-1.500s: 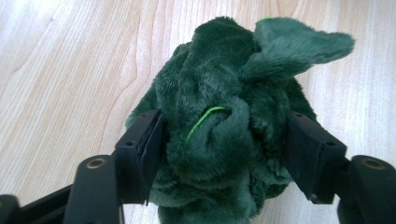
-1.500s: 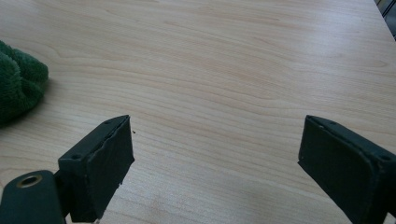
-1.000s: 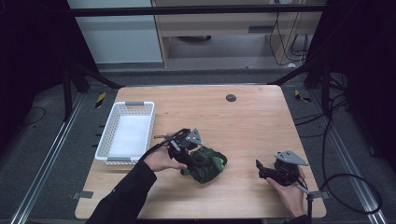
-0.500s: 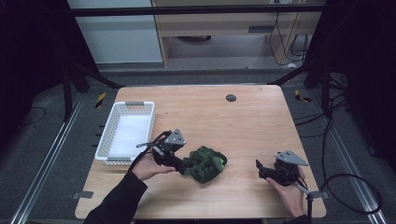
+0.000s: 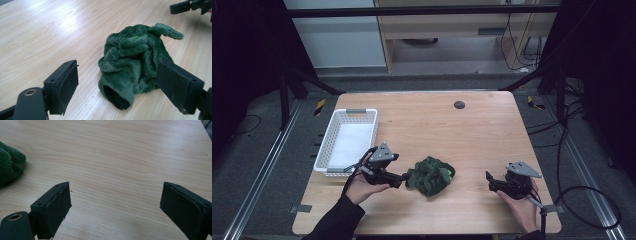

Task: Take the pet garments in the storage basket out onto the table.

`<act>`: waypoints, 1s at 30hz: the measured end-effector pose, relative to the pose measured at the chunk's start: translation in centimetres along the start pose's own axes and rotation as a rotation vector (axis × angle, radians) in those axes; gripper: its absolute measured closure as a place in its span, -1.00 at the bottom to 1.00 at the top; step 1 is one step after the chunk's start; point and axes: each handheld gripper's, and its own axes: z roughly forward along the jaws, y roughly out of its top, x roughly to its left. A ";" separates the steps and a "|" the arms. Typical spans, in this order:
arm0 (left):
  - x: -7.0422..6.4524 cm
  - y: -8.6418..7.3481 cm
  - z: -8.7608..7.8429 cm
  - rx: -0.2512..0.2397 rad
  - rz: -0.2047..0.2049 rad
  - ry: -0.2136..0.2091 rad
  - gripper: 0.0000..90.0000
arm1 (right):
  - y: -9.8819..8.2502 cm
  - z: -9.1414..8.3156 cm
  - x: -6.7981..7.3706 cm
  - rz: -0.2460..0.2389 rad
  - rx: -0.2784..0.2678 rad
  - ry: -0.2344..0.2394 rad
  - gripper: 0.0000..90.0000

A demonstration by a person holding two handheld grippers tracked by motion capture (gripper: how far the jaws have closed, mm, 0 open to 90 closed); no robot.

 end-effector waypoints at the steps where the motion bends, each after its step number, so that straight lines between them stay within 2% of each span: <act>1: 0.1 -0.2 -0.1 -0.003 -0.007 -0.001 -0.61 | 0.0 0.0 0.0 0.001 0.000 0.000 -0.79; 8: 0.1 -2.2 -1.0 -0.050 -0.045 0.044 -0.60 | 0.0 0.1 0.1 -0.002 0.003 -0.002 -0.79; 14: 0.1 -3.6 -1.5 -0.082 -0.080 0.101 -0.58 | 0.0 0.1 0.1 -0.006 0.005 0.001 -0.79; 21: -0.1 -5.3 -2.0 -0.081 -0.105 0.118 -0.56 | -0.1 0.0 0.1 -0.007 0.005 0.002 -0.79; 24: -0.2 -5.9 -2.2 -0.078 -0.102 0.127 -0.53 | -0.1 0.0 0.2 -0.008 0.008 0.004 -0.79; 27: -0.1 -6.4 -2.5 -0.097 -0.125 0.132 -0.44 | -0.2 0.1 0.3 -0.018 0.011 0.002 -0.79; 30: 0.0 -6.8 -2.9 -0.096 -0.139 0.134 -0.36 | -0.3 0.1 0.3 -0.022 0.013 0.003 -0.79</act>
